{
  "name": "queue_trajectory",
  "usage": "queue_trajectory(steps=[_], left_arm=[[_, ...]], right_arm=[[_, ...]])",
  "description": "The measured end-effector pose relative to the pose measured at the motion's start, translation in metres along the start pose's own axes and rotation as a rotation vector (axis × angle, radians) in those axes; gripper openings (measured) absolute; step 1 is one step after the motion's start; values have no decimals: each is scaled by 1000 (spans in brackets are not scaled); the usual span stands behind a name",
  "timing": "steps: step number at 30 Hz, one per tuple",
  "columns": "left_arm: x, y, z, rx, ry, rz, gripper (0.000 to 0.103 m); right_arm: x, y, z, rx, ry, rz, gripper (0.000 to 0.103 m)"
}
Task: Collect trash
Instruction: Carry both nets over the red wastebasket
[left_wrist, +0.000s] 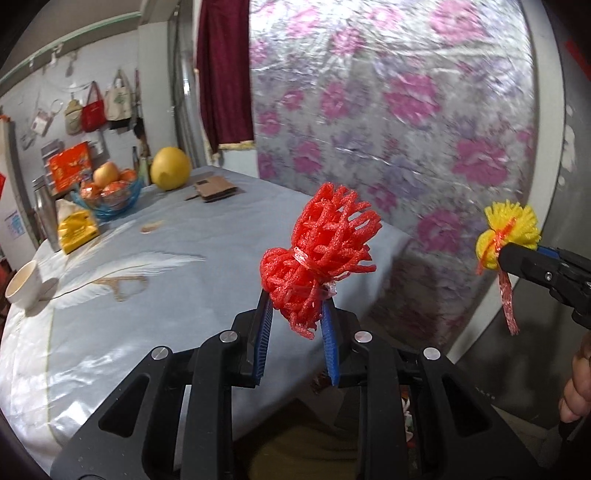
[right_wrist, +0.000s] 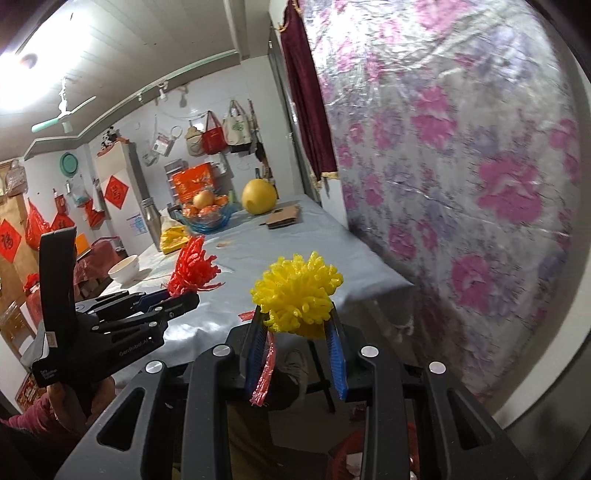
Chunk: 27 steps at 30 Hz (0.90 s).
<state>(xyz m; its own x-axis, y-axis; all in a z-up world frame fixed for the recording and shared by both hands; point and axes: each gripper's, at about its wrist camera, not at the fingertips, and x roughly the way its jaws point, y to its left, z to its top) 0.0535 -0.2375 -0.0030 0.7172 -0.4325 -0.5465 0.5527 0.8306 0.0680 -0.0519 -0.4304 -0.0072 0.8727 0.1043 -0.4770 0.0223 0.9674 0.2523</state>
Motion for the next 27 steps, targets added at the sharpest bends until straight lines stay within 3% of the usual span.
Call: queue_trajectory(steps=[18,27], left_arm=[[31,-64,-18,61,98,-134,27],[63,-94,-48,112,206,-214,27]], right_arm=[[-9,-46,-28,72,44,-67,31],[0,-77,-58,128,122,-124,31]])
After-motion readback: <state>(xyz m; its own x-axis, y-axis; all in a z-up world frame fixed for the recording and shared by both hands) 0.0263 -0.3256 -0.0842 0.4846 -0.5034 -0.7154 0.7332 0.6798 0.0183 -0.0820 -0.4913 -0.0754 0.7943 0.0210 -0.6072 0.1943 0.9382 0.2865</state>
